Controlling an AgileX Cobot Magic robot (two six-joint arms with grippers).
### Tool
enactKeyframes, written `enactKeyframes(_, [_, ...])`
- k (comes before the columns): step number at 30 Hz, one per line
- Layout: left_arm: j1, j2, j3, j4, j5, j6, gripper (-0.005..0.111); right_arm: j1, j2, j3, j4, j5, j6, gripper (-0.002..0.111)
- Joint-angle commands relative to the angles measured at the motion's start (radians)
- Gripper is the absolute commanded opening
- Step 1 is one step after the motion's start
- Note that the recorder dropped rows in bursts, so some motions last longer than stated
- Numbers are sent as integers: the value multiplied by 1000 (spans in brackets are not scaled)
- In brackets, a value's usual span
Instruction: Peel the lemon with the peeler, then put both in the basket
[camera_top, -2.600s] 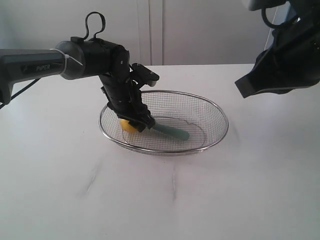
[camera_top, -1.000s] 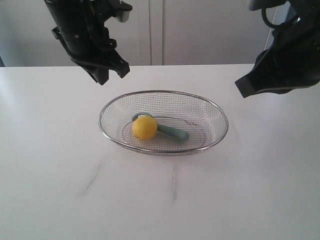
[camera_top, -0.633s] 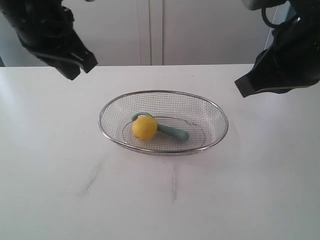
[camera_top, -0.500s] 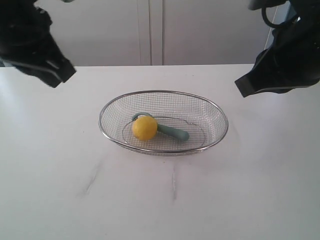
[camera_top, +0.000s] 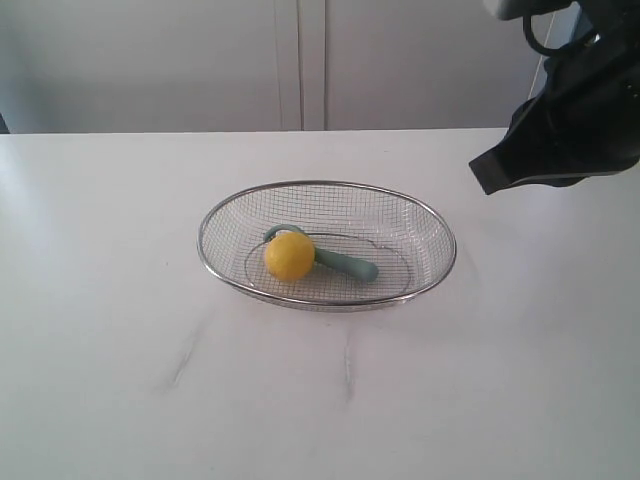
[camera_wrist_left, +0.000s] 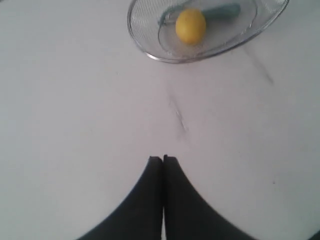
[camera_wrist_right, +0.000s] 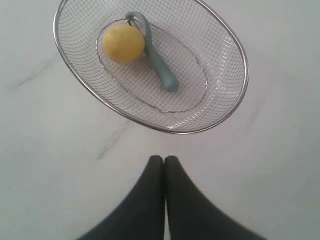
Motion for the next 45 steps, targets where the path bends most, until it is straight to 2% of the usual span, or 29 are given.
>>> enactKeyframes(1, [-2, -156, 104, -19, -106, -21, 0, 1, -4, 2, 1, -7, -1, 0])
enactKeyframes(4, [-2, -200, 188, -16, -182, -21, 0, 1, -4, 2, 1, -7, -1, 0])
enactKeyframes(7, [-2, -205, 223, -16, -189, -21, 0, 1, -4, 2, 1, -7, -1, 0])
enactKeyframes(29, [-2, -205, 229, -23, -202, -19, 0, 1, -4, 2, 1, -7, -1, 0])
enactKeyframes(32, [-2, -214, 230, -44, -210, -59, 0, 1, -4, 2, 1, -7, -1, 0])
enactKeyframes(34, [-2, -225, 242, -92, -279, -135, 0, 1, -4, 2, 1, -7, -1, 0])
enactKeyframes(38, [-2, -263, 320, -113, -566, -147, 0, 1, -4, 2, 1, -7, -1, 0])
enactKeyframes(45, [-2, -308, 593, -113, -1085, -151, 0, 1, -4, 2, 1, -9, -1, 0])
